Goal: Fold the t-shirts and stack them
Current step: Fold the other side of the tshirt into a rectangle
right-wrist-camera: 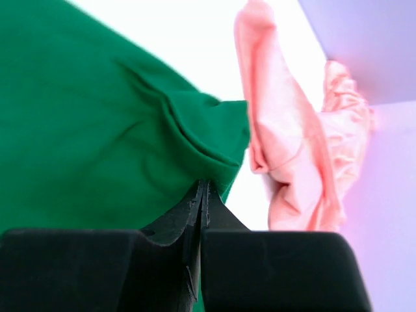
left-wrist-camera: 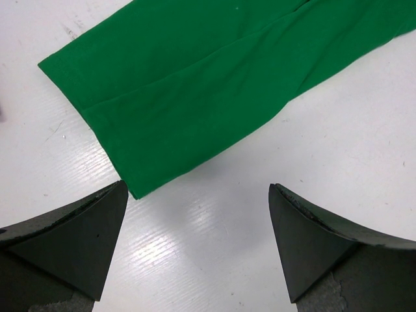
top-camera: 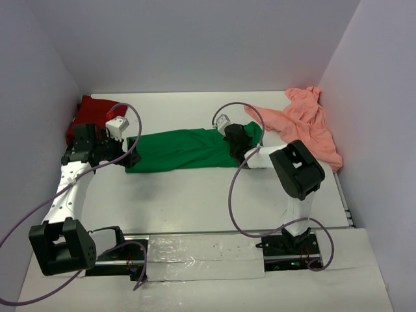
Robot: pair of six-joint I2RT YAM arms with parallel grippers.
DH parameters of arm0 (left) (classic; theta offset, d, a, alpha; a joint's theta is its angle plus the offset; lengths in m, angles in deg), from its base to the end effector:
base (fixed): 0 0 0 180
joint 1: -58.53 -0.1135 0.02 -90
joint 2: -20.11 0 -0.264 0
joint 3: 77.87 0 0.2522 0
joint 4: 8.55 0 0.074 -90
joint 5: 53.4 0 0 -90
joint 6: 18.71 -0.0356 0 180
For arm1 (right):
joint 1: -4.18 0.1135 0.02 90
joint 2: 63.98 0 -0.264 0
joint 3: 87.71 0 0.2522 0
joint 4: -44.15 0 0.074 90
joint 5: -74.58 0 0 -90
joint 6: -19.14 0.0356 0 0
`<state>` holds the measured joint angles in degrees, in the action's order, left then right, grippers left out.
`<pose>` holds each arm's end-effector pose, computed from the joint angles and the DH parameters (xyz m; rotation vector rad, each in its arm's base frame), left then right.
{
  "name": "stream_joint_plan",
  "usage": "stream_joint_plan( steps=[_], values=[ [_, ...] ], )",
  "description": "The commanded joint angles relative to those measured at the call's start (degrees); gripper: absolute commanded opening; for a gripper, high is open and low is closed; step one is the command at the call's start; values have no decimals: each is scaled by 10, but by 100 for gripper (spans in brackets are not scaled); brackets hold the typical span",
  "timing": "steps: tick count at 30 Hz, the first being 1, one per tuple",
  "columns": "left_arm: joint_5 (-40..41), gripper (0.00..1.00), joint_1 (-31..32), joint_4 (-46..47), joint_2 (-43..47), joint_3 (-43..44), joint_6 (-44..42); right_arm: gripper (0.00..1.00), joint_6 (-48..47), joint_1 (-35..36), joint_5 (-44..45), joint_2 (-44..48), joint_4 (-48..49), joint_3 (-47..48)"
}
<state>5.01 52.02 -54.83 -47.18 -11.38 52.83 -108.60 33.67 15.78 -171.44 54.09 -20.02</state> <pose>0.2419 0.0088 0.2771 0.4867 2.2285 -0.4335 0.3430 0.1728 0.1520 -0.8575 1.8880 -0.6554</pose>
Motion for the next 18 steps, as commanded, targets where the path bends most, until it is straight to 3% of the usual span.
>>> stream_joint_plan(
  steps=[1,11,15,18],
  values=[
    [-17,99,-3,3,15,-3,-7,0,-19,3,61,-24,93,8],
    [-7,99,-5,16,27,-6,1,0,-7,-44,161,-92,106,93],
    [-13,99,-5,35,51,-14,6,0,25,-63,157,-45,101,92],
    [-12,99,-5,78,73,-23,18,0,49,-66,90,32,96,44]
  ],
)
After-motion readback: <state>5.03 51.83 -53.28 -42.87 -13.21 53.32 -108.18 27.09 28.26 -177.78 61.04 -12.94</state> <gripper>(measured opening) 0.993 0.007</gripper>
